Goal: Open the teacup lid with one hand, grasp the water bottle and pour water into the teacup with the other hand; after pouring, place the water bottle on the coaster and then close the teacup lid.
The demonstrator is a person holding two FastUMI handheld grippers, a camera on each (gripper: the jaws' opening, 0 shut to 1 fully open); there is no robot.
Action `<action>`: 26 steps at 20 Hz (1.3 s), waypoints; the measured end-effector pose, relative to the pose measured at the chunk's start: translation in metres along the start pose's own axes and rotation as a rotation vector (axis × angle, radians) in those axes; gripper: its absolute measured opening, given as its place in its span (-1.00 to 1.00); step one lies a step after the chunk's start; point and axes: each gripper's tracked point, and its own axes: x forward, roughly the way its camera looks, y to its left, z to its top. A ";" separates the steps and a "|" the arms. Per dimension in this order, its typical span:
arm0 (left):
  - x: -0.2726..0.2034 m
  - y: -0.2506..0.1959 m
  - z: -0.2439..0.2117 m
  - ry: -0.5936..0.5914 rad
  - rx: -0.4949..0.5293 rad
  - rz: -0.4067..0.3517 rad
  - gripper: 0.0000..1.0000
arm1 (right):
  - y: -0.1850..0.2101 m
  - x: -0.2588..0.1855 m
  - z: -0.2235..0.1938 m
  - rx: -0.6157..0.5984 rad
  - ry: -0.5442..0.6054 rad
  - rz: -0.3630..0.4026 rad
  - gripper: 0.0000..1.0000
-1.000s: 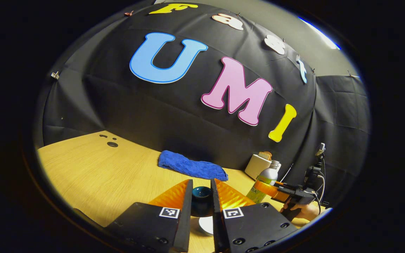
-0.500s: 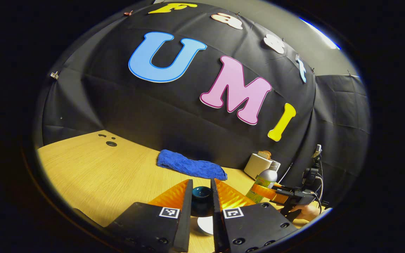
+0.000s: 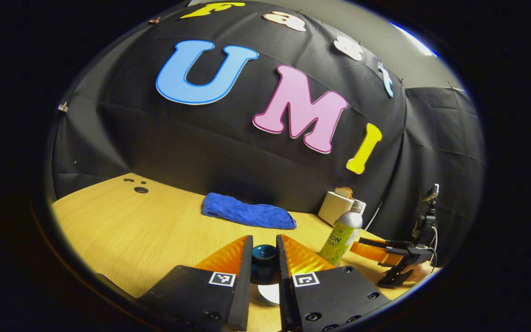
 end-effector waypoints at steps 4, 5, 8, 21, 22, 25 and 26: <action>0.004 -0.018 -0.016 0.057 0.060 -0.058 -0.39 | 0.004 -0.028 0.004 -0.049 -0.050 0.002 0.96; 0.005 -0.023 -0.020 0.072 0.081 -0.073 -0.39 | 0.005 -0.036 0.010 -0.091 -0.075 0.002 0.94; 0.009 -0.036 -0.032 0.109 0.138 -0.107 -0.39 | 0.012 -0.047 0.005 -0.127 -0.077 0.023 0.96; 0.018 -0.036 -0.066 0.214 0.193 -0.100 -0.39 | 0.007 -0.045 0.005 -0.125 -0.081 0.003 0.96; 0.019 -0.036 -0.067 0.221 0.199 -0.096 -0.39 | 0.008 -0.045 0.005 -0.125 -0.082 0.008 0.96; 0.020 -0.040 -0.070 0.228 0.213 -0.103 -0.39 | 0.009 -0.046 0.005 -0.125 -0.082 0.013 0.96; 0.020 -0.041 -0.070 0.229 0.221 -0.102 -0.38 | 0.009 -0.046 0.005 -0.125 -0.082 0.013 0.96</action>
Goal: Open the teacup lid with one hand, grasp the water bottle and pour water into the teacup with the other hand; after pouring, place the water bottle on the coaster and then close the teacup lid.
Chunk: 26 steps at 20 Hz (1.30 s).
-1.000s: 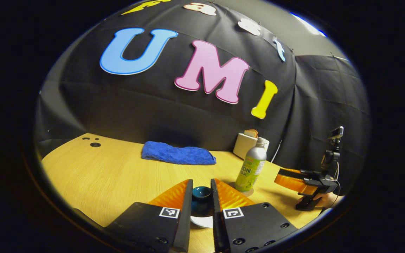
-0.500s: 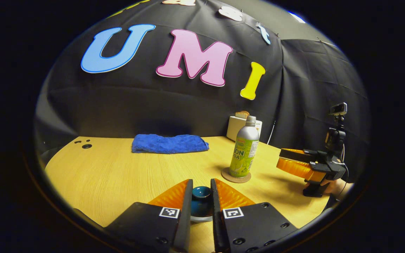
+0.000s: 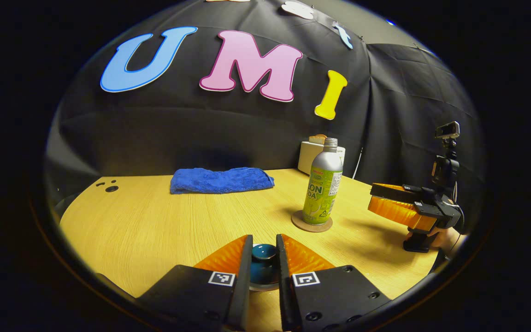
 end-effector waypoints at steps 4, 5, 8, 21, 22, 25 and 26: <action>0.000 0.001 -0.004 0.014 0.043 0.018 -0.34 | 0.000 0.000 0.000 0.000 0.000 0.000 0.96; -0.001 0.001 -0.006 0.022 0.052 0.019 -0.31 | 0.000 0.000 0.000 0.000 -0.001 0.000 0.96; -0.001 0.001 -0.006 0.026 0.078 0.024 -0.27 | 0.000 0.000 -0.001 0.000 -0.001 0.000 0.96; -0.049 -0.015 0.112 -0.377 0.021 0.195 0.79 | -0.002 0.001 -0.002 0.000 0.000 -0.006 0.96; -0.052 -0.017 0.119 -0.405 -0.023 0.211 0.83 | -0.002 0.001 -0.002 0.000 0.000 -0.007 0.96; -0.060 -0.030 0.117 -0.460 -0.095 0.203 0.91 | -0.003 0.001 -0.002 0.000 0.000 -0.008 0.96; -0.062 -0.034 0.109 -0.453 -0.103 0.194 0.91 | -0.002 0.001 -0.002 0.000 -0.001 -0.008 0.96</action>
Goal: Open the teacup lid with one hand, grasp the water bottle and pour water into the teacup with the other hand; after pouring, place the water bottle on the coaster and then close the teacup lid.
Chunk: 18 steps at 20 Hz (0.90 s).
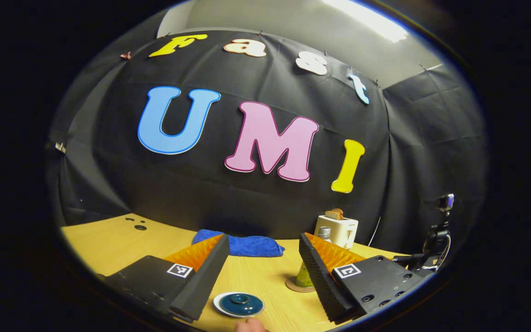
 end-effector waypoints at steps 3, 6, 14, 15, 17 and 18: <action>-0.017 0.008 -0.020 0.020 0.024 0.029 0.90 | 0.000 0.000 0.000 0.000 0.000 0.000 0.96; -0.024 0.005 -0.039 0.048 0.010 0.034 0.90 | 0.000 0.000 0.000 0.000 0.000 0.000 0.96; -0.019 0.016 -0.077 0.139 0.065 0.059 0.89 | -0.001 0.000 0.000 0.000 0.000 0.001 0.96; -0.019 0.016 -0.080 0.145 0.075 0.059 0.89 | 0.000 0.000 0.000 0.000 0.000 0.000 0.96; -0.017 0.018 -0.086 0.162 0.099 0.062 0.89 | 0.000 0.000 0.000 0.000 0.000 0.001 0.96; -0.017 0.017 -0.090 0.173 0.108 0.061 0.89 | 0.000 0.000 -0.001 0.000 0.000 0.001 0.96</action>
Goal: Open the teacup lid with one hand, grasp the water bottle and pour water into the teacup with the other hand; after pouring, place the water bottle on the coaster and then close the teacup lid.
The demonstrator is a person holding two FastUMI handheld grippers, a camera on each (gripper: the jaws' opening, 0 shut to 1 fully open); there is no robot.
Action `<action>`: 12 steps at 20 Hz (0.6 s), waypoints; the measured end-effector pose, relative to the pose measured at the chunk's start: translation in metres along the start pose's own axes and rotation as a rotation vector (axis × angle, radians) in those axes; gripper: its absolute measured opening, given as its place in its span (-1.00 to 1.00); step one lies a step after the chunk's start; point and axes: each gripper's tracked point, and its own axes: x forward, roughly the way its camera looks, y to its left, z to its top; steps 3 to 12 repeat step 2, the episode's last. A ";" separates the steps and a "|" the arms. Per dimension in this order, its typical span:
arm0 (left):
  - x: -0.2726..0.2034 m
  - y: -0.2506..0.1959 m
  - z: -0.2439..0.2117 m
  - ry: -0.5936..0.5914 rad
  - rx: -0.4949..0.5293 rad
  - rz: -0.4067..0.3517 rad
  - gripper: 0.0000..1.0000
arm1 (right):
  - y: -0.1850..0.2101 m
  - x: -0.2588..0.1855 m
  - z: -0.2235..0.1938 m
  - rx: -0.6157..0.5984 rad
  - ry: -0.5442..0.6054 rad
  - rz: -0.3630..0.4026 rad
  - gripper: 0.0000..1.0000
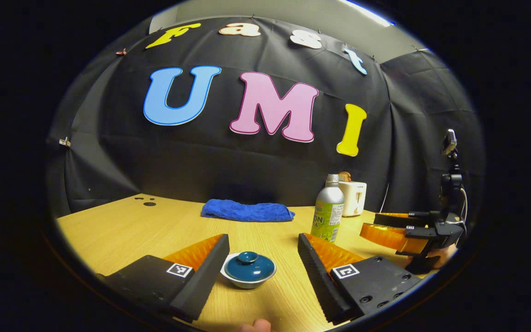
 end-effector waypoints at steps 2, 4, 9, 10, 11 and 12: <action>0.002 -0.004 -0.005 0.014 0.021 -0.003 0.89 | 0.000 0.000 0.000 0.000 0.000 0.000 0.96; 0.002 -0.004 -0.005 0.014 0.021 -0.003 0.89 | 0.000 0.000 0.000 0.000 0.000 0.000 0.96; 0.002 -0.004 -0.005 0.014 0.021 -0.003 0.89 | 0.000 0.000 0.000 0.000 0.000 0.000 0.96; 0.002 -0.004 -0.005 0.014 0.021 -0.003 0.89 | 0.000 0.000 0.000 0.000 0.000 0.000 0.96; 0.002 -0.004 -0.005 0.014 0.021 -0.003 0.89 | 0.000 0.000 0.000 0.000 0.000 0.000 0.96; 0.002 -0.004 -0.005 0.014 0.021 -0.003 0.89 | 0.000 0.000 0.000 0.000 0.000 0.000 0.96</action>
